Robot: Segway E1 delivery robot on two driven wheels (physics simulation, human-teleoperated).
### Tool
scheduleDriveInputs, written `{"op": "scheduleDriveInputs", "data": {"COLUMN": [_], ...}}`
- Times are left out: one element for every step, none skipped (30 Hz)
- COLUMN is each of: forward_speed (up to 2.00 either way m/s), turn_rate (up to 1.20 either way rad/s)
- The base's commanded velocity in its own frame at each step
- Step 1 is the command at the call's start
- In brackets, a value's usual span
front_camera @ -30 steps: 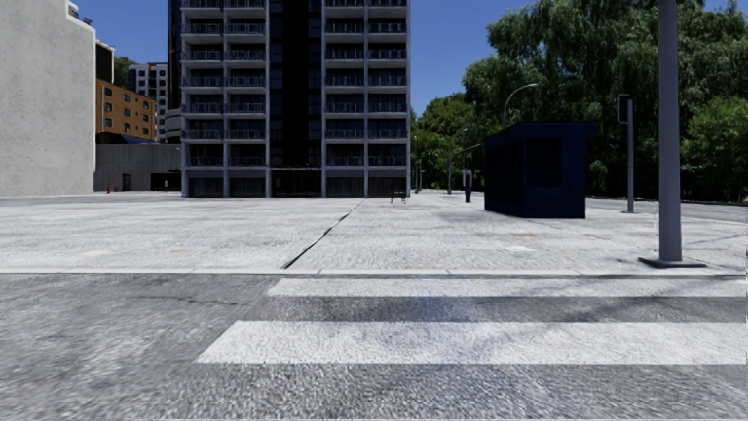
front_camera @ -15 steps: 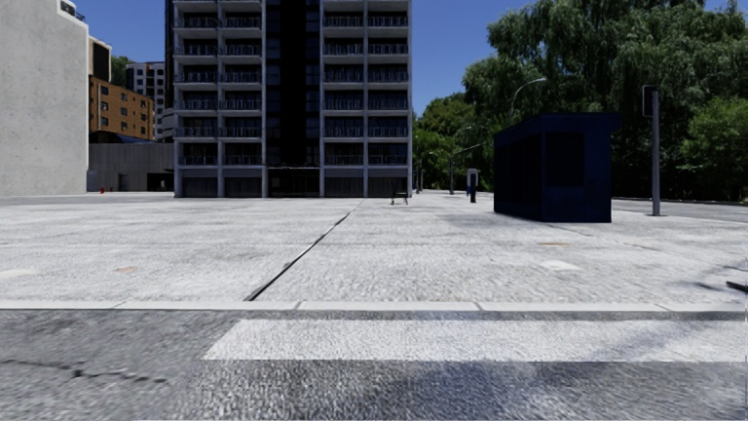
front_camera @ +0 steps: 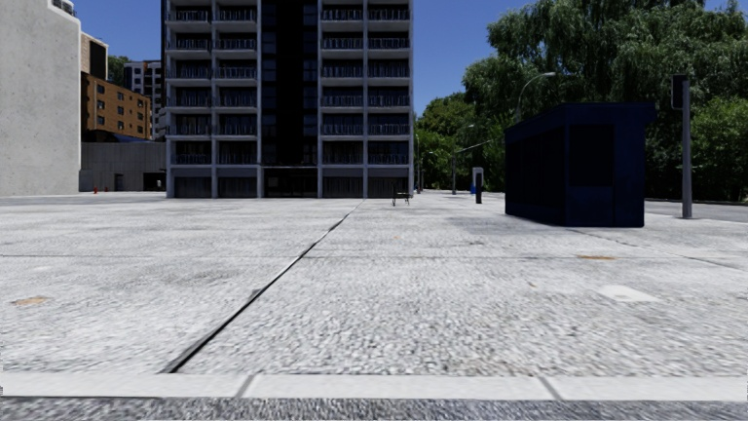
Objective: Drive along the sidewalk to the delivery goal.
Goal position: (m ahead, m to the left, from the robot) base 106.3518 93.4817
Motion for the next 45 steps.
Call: {"op": "scheduleDriveInputs", "data": {"forward_speed": [2.0, 2.0, 2.0, 2.0, 1.89, 1.82, 1.65, 1.55, 1.52, 1.51, 1.51, 1.51, 1.5, 1.5, 1.5, 1.5, 1.5, 1.5, 1.5, 1.5, 1.5, 1.5, 1.5, 1.5, 1.5, 1.5, 1.5, 1.5, 1.5, 1.47, 1.42, 1.39, 1.39, 1.38, 1.38, 1.38, 1.38, 1.38, 1.38, 1.38, 1.38, 1.38, 1.38, 1.38, 1.38], "turn_rate": [0.0, 0.0, 0.0, 0.0, 0.0, 0.0, 0.0, 0.0, 0.0, 0.0, 0.0, 0.0, 0.0, 0.0, 0.0, 0.0, 0.0, 0.0, 0.0, 0.0, 0.0, 0.0, 0.0, 0.0, 0.0, 0.0, 0.0, 0.0, 0.0, 0.0, 0.0, 0.0, 0.0, 0.0, 0.0, 0.0, 0.0, 0.0, 0.0, 0.0, 0.0, 0.03, 0.03, 0.15, 0.29]}}
